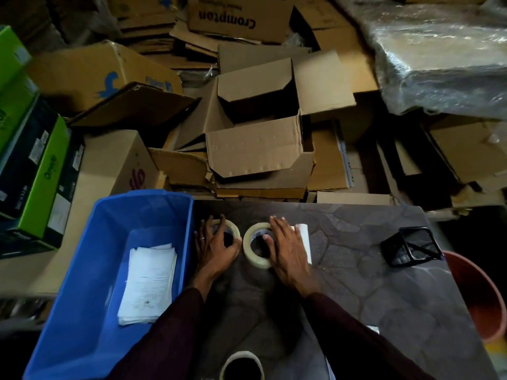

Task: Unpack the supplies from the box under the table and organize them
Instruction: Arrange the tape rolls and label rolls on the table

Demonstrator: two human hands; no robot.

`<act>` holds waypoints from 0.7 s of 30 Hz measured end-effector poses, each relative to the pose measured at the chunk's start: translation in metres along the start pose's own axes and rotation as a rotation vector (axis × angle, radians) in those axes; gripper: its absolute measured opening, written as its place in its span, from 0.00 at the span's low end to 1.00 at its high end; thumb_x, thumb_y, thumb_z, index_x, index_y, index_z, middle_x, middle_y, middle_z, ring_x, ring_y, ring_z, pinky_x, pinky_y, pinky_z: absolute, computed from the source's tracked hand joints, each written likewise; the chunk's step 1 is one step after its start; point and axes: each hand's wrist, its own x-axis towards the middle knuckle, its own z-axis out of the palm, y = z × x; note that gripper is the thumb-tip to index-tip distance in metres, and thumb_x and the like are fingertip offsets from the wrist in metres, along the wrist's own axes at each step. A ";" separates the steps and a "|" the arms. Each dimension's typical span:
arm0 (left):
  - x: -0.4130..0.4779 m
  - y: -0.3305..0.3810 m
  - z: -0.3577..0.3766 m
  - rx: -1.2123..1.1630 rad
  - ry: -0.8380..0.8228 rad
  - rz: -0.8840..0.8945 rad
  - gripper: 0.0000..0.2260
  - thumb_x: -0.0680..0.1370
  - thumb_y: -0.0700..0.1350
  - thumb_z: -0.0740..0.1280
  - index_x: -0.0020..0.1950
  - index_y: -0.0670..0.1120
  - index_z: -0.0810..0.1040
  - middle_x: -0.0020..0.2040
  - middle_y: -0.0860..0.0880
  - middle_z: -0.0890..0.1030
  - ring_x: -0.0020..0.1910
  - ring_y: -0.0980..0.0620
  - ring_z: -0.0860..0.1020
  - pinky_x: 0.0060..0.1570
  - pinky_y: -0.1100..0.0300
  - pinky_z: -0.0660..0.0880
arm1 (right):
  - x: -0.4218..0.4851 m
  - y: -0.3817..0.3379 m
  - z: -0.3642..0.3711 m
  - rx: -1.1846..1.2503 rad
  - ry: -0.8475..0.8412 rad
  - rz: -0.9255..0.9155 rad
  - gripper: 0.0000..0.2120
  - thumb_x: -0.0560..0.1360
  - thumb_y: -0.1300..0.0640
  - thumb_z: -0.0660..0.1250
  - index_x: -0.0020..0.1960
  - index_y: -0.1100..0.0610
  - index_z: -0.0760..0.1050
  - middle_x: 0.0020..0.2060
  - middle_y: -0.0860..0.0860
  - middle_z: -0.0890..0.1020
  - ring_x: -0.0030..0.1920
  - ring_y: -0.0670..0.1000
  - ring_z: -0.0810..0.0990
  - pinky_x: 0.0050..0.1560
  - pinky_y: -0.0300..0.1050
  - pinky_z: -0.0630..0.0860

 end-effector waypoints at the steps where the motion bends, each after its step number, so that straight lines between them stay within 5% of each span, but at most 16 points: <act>1: 0.000 0.001 0.003 0.015 0.031 0.001 0.33 0.79 0.58 0.61 0.80 0.55 0.50 0.80 0.47 0.44 0.78 0.47 0.39 0.76 0.47 0.38 | -0.004 -0.008 0.004 -0.005 0.003 -0.016 0.26 0.84 0.43 0.50 0.79 0.51 0.58 0.78 0.47 0.61 0.79 0.45 0.52 0.80 0.52 0.46; 4: -0.003 0.002 0.011 0.105 0.119 0.032 0.27 0.82 0.60 0.48 0.80 0.54 0.50 0.81 0.46 0.46 0.79 0.46 0.41 0.76 0.47 0.39 | -0.013 -0.025 0.024 -0.119 0.009 -0.056 0.28 0.83 0.43 0.47 0.80 0.52 0.56 0.80 0.47 0.56 0.80 0.48 0.50 0.79 0.52 0.41; 7: -0.004 -0.001 0.019 0.266 0.162 0.091 0.32 0.78 0.60 0.35 0.80 0.49 0.47 0.81 0.45 0.47 0.79 0.46 0.43 0.74 0.47 0.37 | -0.014 -0.030 0.035 -0.207 0.032 -0.019 0.29 0.83 0.43 0.48 0.80 0.54 0.57 0.80 0.50 0.56 0.80 0.50 0.52 0.78 0.53 0.38; 12: 0.001 0.002 0.028 0.397 0.194 0.163 0.29 0.81 0.55 0.41 0.79 0.42 0.55 0.79 0.42 0.57 0.78 0.42 0.55 0.73 0.42 0.46 | -0.005 -0.028 0.035 -0.232 0.053 0.030 0.29 0.83 0.43 0.49 0.80 0.54 0.56 0.80 0.50 0.56 0.80 0.50 0.51 0.78 0.53 0.41; 21: -0.002 0.001 0.029 0.436 0.196 0.209 0.27 0.82 0.53 0.47 0.78 0.40 0.57 0.78 0.40 0.59 0.77 0.40 0.59 0.73 0.39 0.54 | -0.002 -0.029 0.037 -0.235 0.038 0.069 0.30 0.82 0.44 0.46 0.81 0.56 0.52 0.81 0.51 0.53 0.80 0.49 0.49 0.79 0.54 0.47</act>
